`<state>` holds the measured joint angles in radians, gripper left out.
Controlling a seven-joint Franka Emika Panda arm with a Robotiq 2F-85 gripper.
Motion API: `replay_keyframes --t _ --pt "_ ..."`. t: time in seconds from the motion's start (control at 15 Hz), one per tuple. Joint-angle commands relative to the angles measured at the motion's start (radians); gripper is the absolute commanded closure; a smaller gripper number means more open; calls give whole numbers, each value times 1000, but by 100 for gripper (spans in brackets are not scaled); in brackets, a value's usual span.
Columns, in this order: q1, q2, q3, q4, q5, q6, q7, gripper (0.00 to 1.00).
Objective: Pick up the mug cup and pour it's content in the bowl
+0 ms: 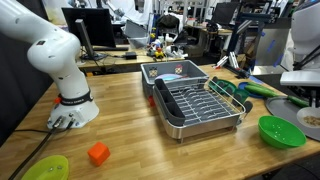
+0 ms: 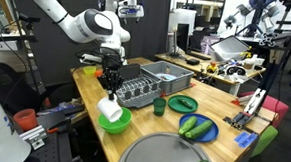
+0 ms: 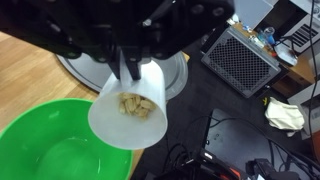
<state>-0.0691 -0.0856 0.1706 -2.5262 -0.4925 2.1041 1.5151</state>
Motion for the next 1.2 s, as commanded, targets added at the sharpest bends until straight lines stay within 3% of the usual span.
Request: replay_keyframes --t 0.0,0.6,1.13 --pt "38 74 -33 69 -55 -71 57 98" --pt "110 234 -91 177 -69 -156 98 98" --pt "187 333 -116 278 -80 -310 142 98"
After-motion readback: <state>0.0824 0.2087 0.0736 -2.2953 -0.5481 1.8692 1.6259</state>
